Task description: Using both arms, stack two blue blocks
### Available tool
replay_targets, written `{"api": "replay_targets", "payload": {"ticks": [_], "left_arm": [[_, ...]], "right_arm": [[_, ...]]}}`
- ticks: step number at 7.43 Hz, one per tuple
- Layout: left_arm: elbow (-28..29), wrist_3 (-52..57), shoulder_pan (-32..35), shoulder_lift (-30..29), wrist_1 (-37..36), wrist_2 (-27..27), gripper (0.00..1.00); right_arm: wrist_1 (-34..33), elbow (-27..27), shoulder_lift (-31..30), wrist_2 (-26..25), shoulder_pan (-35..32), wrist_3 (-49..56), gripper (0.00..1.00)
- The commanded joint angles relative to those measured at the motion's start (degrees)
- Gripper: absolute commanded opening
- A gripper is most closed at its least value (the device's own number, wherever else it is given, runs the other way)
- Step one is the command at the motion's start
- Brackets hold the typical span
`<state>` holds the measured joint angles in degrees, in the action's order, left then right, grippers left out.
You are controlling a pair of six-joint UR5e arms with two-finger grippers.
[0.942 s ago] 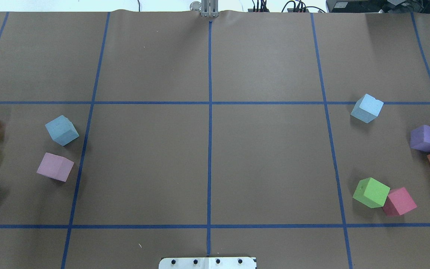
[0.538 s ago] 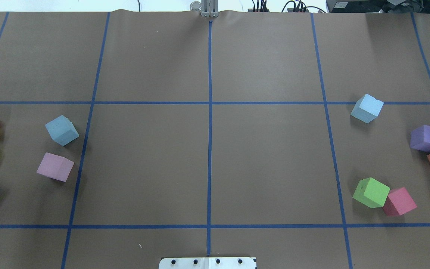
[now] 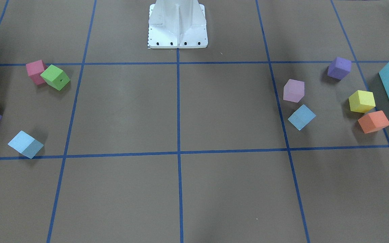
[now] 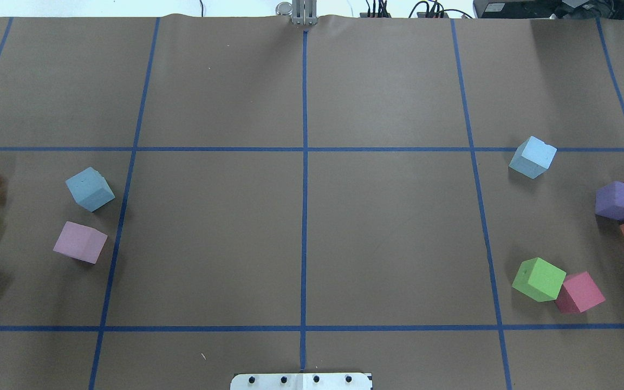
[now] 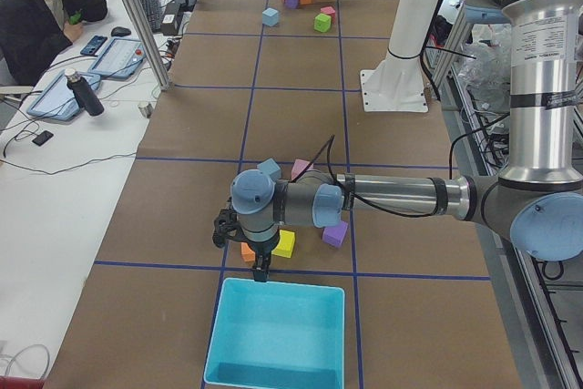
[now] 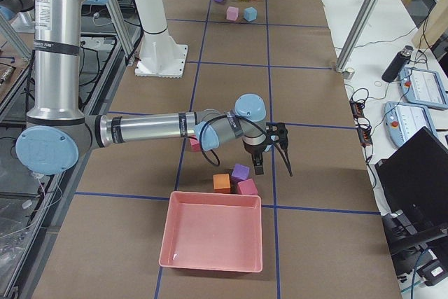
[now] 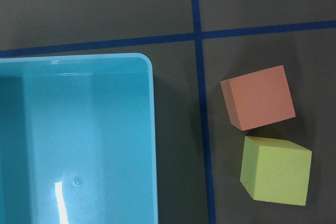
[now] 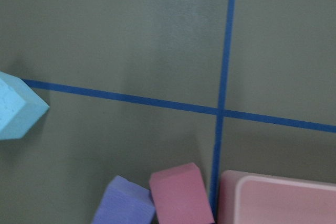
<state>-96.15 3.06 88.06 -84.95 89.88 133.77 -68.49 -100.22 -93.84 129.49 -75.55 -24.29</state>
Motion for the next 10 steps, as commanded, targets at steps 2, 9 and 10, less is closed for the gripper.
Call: {"api": "replay_targets", "payload": {"ticks": [2,9,10], "left_arm": [[0.0,-0.1,0.0,-0.1,0.0,0.1,0.99],[0.0,0.3,-0.1,-0.1,0.1,0.3,0.99],[0.0,0.3,-0.1,-0.1,0.1,0.4,0.99]], "right_arm": [[1.9,-0.1,5.4,-9.6,12.6,-28.3,1.0],[2.0,5.7,11.7,-20.4,22.1,-41.0,1.0],[2.0,6.6,11.7,-20.9,22.1,-41.1,1.0]]}}
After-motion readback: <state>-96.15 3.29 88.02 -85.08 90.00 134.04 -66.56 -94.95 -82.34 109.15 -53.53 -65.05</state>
